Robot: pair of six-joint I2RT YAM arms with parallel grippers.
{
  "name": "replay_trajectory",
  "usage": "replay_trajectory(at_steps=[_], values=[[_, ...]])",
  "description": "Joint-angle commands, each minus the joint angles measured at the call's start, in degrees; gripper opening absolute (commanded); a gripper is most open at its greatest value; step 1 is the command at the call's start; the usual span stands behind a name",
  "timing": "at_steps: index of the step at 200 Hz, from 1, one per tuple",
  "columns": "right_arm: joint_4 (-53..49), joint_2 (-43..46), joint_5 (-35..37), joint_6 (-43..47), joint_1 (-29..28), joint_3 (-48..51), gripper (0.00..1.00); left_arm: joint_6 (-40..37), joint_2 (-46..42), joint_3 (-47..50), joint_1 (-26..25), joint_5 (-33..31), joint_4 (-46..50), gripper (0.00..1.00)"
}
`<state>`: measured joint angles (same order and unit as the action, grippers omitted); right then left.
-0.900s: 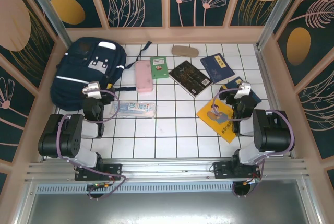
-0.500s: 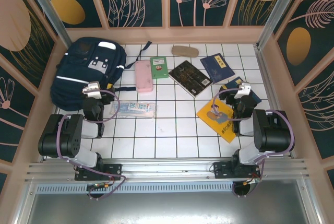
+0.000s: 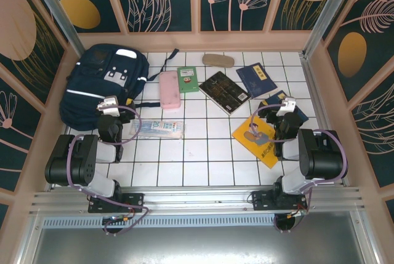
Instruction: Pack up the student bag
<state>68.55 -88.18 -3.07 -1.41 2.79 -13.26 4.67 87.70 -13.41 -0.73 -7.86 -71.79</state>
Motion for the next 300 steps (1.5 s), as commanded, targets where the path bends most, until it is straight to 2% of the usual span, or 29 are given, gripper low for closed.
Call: replay_trajectory(at_steps=[1,49,61,73,83,93,115,123,146,154,163,173,183,197,209,219,232,242,256,272,300], values=[[2.0,0.1,0.3,0.8,-0.3,-0.6,0.99,-0.7,-0.6,-0.4,0.3,1.0,-0.5,0.99],[2.1,0.1,0.2,0.8,-0.3,-0.5,0.99,-0.9,-1.3,-0.1,0.3,1.5,-0.5,0.99],[1.8,0.4,-0.5,1.2,-0.5,-0.7,0.99,-2.9,-4.5,-0.8,0.2,6.3,3.1,0.99],[-4.5,5.8,2.0,3.0,-2.5,-2.3,0.99,-4.7,-10.7,-3.0,-0.2,10.5,13.2,0.99],[-15.9,11.9,6.6,4.7,-6.2,-6.1,0.99,-3.6,-15.3,-5.7,-2.6,4.4,21.0,0.99],[-21.3,17.2,8.5,6.2,-10.7,-8.7,0.99,-2.4,-19.9,-8.6,-5.8,-2.9,27.3,0.99],[-30.9,25.5,11.7,8.0,-22.3,-14.8,0.99,-4.4,-27.7,-14.9,-11.2,-2.4,39.0,0.99],[-34.4,27.2,13.2,8.6,-26.5,-17.6,0.99,-4.0,-29.7,-17.5,-13.4,-4.3,43.6,0.99],[-40.9,29.6,15.2,8.6,-38.0,-25.0,0.99,5.3,-31.0,-28.1,-16.7,-13.9,61.2,0.99],[-43.6,29.9,16.5,7.6,-40.5,-27.9,0.99,10.2,-29.8,-32.9,-16.6,-17.3,68.8,0.99],[-45.2,30.1,18.6,4.7,-42.0,-30.3,0.99,12.4,-27.5,-39.0,-16.6,-19.4,78.7,0.99],[-50.0,30.5,20.1,-5.6,-41.7,-33.6,0.99,10.6,-23.7,-45.2,-16.6,-18.4,87.0,0.99],[-57.3,30.7,19.4,-18.1,-40.3,-37.0,0.99,11.4,-22.2,-46.0,-16.5,-17.1,87.6,0.99],[-60.9,30.4,2.6,-19.9,-34.6,-38.4,0.99,12.6,-21.2,-44.7,-16.4,-15.5,85.8,0.99],[-61.5,28.8,-1.1,-25.3,-30.6,-38.0,0.99,13.9,-17.3,-46.3,-15.0,-16.0,88.1,0.99],[-64.8,27.1,-1.9,-25.3,-30.4,-39.2,0.99,16.2,-12.5,-49.1,-11.9,-13.8,92.5,0.99],[-66.2,26.1,0.4,-26.1,-31.7,-38.3,0.99,17.3,-7.6,-50.3,-8.2,-7.5,94.3,0.99],[-66.9,25.5,-1.4,-27.6,-31.6,-37.2,0.98,17.1,-5.7,-50.2,-7.3,-6.4,94.0,0.99],[-66.9,24.8,-5.8,-27.0,-32.1,-35.4,0.90,15.5,-2.4,-50.8,-7.2,-4.7,94.1,0.99],[-65.2,24.7,-10.7,-26.2,-32.6,-32.6,0.85,14.3,2.5,-52.2,-7.2,-4.8,96.0,0.95],[-65.0,25.7,-11.0,-25.5,-33.8,-29.1,0.84,13.1,8.6,-53.0,-7.1,-8.7,98.4,0.88]])
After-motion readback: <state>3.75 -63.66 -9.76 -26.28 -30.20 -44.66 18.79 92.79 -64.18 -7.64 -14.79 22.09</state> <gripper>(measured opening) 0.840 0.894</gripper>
